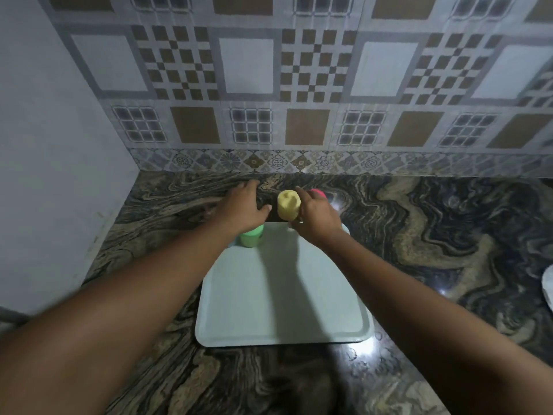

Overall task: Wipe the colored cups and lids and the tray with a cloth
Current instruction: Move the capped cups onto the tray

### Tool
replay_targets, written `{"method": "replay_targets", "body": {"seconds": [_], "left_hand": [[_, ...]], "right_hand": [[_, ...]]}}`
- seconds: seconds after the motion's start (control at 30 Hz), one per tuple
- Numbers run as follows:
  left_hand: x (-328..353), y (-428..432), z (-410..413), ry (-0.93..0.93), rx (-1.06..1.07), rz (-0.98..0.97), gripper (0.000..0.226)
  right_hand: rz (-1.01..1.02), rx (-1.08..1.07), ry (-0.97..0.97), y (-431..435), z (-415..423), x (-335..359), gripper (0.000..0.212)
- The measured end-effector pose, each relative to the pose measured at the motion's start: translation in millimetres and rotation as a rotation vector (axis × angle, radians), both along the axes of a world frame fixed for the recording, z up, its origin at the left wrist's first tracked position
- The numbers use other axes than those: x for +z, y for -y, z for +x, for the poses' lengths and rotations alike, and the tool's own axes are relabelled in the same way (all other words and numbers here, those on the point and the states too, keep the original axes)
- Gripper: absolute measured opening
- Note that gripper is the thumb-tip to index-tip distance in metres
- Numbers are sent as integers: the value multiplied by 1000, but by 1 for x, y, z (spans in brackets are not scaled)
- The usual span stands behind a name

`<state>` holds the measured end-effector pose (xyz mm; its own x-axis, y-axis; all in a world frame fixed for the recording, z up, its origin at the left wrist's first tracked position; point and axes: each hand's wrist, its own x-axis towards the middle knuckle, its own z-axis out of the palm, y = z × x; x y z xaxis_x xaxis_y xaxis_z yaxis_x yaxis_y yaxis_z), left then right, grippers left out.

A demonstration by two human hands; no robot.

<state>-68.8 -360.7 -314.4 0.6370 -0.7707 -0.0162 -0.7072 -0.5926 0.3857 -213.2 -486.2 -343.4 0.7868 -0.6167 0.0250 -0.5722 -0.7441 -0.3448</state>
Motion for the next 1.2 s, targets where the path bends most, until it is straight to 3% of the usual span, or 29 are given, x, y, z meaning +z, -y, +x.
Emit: {"method": "replay_targets", "body": {"seconds": [0.3, 0.4, 0.57, 0.8, 1.0, 1.2], "left_hand": [[-27, 78, -18, 19, -86, 186, 92], [-39, 88, -12, 21, -95, 232, 89], [-57, 95, -4, -41, -106, 92, 69], [-46, 98, -3, -168, -81, -62, 69], [-18, 68, -15, 15, -103, 0, 63], [-34, 33, -38, 93, -91, 80, 61]], "right_hand": [[65, -110, -14, 52, -3, -14, 85], [102, -131, -15, 60, 5, -25, 86], [192, -129, 80, 70, 11, -38, 68], [215, -139, 181, 75, 9, -33, 57], [183, -121, 230, 55, -7, -19, 64], [172, -89, 165, 22, -30, -25, 67]]}}
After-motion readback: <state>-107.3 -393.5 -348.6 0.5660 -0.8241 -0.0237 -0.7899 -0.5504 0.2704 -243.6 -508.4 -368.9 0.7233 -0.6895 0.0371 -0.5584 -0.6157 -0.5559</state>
